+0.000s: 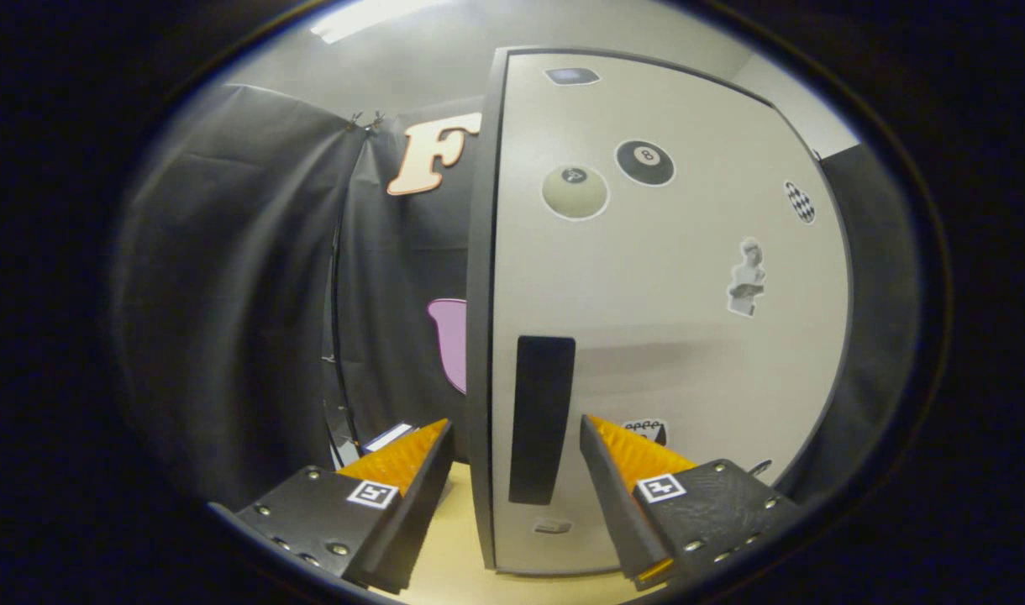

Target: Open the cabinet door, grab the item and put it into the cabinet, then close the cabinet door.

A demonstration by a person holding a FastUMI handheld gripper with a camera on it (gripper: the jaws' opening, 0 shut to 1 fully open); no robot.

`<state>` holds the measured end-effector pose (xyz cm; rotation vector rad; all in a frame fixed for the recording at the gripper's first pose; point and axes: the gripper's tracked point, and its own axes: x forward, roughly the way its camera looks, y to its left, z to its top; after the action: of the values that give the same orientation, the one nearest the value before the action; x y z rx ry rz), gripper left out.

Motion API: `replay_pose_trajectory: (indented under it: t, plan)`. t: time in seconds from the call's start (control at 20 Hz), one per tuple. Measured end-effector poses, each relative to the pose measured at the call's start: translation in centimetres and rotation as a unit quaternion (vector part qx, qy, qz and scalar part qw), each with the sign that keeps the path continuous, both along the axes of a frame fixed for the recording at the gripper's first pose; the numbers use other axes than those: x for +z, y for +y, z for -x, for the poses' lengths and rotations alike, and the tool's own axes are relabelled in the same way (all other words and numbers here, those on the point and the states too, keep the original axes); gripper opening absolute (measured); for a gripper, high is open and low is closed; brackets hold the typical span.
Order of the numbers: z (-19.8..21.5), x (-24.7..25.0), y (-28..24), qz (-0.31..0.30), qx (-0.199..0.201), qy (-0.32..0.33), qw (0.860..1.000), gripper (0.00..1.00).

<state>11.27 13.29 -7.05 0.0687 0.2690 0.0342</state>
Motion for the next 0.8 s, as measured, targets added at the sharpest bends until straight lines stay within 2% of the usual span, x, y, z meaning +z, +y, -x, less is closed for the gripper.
replay_pose_trajectory:
  t: [0.05, 0.4, 0.65, 0.75, 0.8]
  plan:
    - [-0.2, -0.1, 0.0, 0.002, -0.005, 0.001, 1.0, 0.85]
    - [-1.8, -1.1, -0.1, 0.017, -0.025, 0.004, 1.0, 0.85]
    - [-2.0, -0.9, -0.7, 0.044, -0.047, -0.01, 0.998, 0.68]
    - [-2.1, -1.1, -0.6, 0.047, -0.043, -0.012, 0.998, 0.66]
    - [-2.2, -1.2, -1.7, 0.063, -0.063, -0.012, 0.996, 0.66]
